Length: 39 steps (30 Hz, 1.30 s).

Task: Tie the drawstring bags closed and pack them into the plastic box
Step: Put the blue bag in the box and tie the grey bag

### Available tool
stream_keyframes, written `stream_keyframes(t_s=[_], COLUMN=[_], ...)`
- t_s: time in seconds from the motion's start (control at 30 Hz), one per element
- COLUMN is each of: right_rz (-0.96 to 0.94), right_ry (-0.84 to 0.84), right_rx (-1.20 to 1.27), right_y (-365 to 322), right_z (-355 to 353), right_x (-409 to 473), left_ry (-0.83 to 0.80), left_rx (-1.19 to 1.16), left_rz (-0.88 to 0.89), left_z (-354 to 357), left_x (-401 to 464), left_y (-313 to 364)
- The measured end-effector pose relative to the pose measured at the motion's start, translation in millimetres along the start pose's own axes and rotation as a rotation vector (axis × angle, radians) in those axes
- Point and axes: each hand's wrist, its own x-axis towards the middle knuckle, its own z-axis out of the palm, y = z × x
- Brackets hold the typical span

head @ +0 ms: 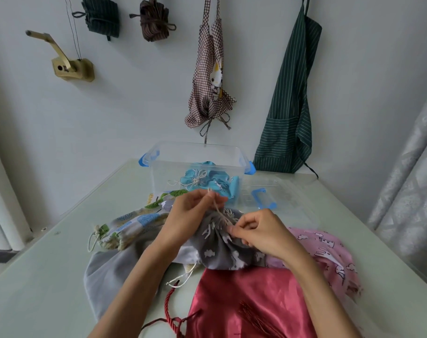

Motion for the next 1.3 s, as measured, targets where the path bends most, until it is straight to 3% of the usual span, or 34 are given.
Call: stream_keyframes(t_s=[0.1, 0.2, 0.4, 0.57, 0.67, 0.8, 0.87, 0.97, 1.0, 1.13, 1.2, 1.3], right_rz=[0.068, 0.127, 0.099, 0.055, 0.011, -0.149, -0.2, -0.154, -0.128, -0.11, -0.132, -0.127], right_ry=[-0.027, -0.077, -0.245, -0.086, 0.052, -0.02, 0.018, 0.251, 0.215, -0.24, -0.22, -0.013], right_rx=[0.098, 0.123, -0.048, 0.156, 0.258, 0.268, 0.084, -0.182, -0.174, -0.179, -0.247, -0.237], right_y=[3.6, 5.2, -10.4, -21.8, -20.2, -28.6, -22.4, -11.8, -10.4, -15.5, -13.5, -13.1], right_z=[2.0, 4.4, -33.7, -56.0, -48.8, -31.3, -26.7, -32.5, -37.7, -49.9, -46.4, -45.6], right_x=[3.5, 5.0, -16.1, -24.2, -16.9, -14.6, -9.4, -7.7, -10.1, -22.8, -22.1, -19.7], left_ry=[-0.038, -0.092, -0.292, -0.51, -0.596, -0.634, -0.598, -0.496, -0.476, -0.447, -0.437, -0.432], left_rx=[-0.392, -0.487, 0.223, 0.519, 0.547, 0.648, 0.577, 0.336, 0.256, 0.067, 0.059, 0.049], left_rz=[-0.119, -0.182, -0.144, -0.116, -0.153, -0.055, -0.079, -0.161, -0.176, -0.235, -0.245, -0.244], left_z=[-0.1, -3.9, -8.7, 3.9, 12.9, 17.5, 17.3, 16.3, 15.6, 12.2, 9.9, 4.8], left_x=[1.3, 0.5, -1.5, -10.1, -14.4, -17.1, -16.1, -13.7, -12.5, -12.1, -12.3, -11.7], left_y=[4.8, 3.1, 4.7, 4.8, 7.6, 5.2, 3.8, 7.7, 8.5, 11.5, 11.7, 10.7])
